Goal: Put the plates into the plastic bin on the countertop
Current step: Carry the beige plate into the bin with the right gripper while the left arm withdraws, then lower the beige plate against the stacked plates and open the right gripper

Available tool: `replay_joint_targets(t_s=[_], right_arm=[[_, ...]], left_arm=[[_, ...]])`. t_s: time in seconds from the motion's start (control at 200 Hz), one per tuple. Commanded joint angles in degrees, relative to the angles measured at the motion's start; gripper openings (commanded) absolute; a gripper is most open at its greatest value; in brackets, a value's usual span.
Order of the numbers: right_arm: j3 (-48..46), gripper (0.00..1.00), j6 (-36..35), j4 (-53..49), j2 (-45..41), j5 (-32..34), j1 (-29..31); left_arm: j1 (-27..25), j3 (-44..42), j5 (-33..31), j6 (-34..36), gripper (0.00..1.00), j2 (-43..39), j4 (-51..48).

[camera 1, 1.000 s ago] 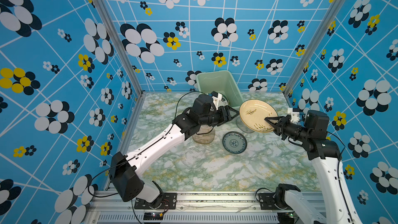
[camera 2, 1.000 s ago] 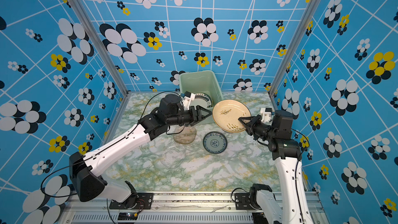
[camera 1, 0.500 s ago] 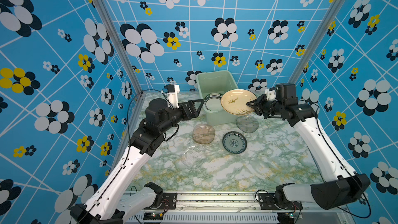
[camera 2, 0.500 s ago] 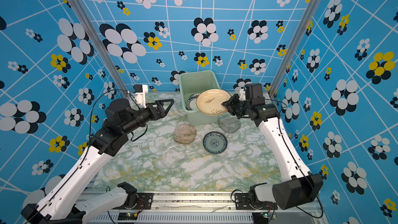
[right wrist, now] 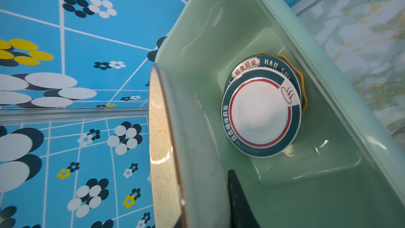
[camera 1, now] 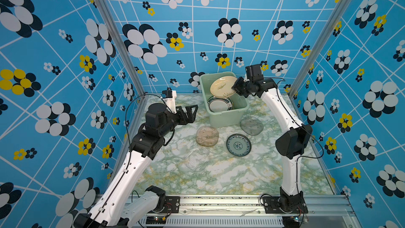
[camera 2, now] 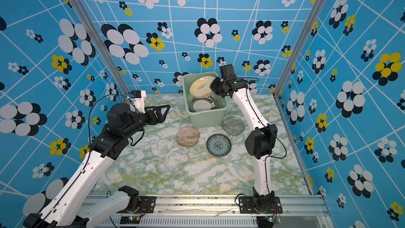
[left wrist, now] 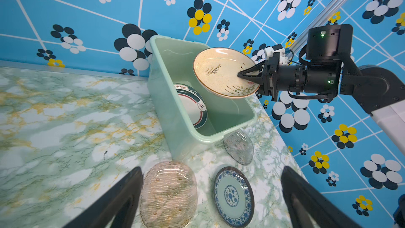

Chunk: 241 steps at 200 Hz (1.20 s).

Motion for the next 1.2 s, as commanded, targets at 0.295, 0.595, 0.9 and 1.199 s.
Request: replay_joint_targets(t_s=[0.295,0.595,0.9,1.199], right_arm=[[12.3,0.00,-2.7,-3.3,12.8,9.7,1.3],[11.9,0.00,-1.2,-1.1,16.5,9.3,1.3],[11.8,0.00,2.0,2.6,19.5,8.2,1.3],[11.6,0.02,1.9,1.8,20.9,8.5,1.5]], left_arm=[[2.7,-1.2,0.1,1.1,0.99,4.8,1.1],[3.0,-0.1,1.1,0.3,0.99,6.6,0.0],[3.0,1.1,2.0,-0.6,0.99,8.5,-0.3],[2.9,1.0,2.0,-0.6,0.99,8.3,-1.3]])
